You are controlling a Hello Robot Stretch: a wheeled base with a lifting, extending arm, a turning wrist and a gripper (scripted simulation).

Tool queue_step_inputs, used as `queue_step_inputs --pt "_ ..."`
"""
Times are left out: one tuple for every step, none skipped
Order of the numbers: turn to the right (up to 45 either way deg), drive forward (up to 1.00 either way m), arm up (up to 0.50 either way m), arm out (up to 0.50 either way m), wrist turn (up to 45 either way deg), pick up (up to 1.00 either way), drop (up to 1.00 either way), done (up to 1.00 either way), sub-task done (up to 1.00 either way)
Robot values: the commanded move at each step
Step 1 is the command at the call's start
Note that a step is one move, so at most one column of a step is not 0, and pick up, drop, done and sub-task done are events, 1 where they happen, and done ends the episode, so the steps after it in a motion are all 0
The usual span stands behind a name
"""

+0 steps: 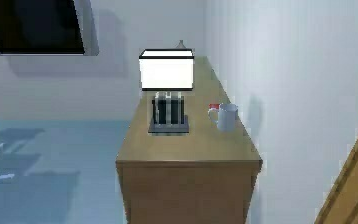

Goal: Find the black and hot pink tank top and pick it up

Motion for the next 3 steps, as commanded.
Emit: queue_step_inputs --pt "-45.0 0.0 0.0 0.0 0.0 0.0 0.0 0.0 0.0" --pt "-9.0 0.0 0.0 0.0 0.0 0.0 0.0 0.0 0.0" --pt "0.0 0.05 0.0 0.0 0.0 0.0 0.0 0.0 0.0"
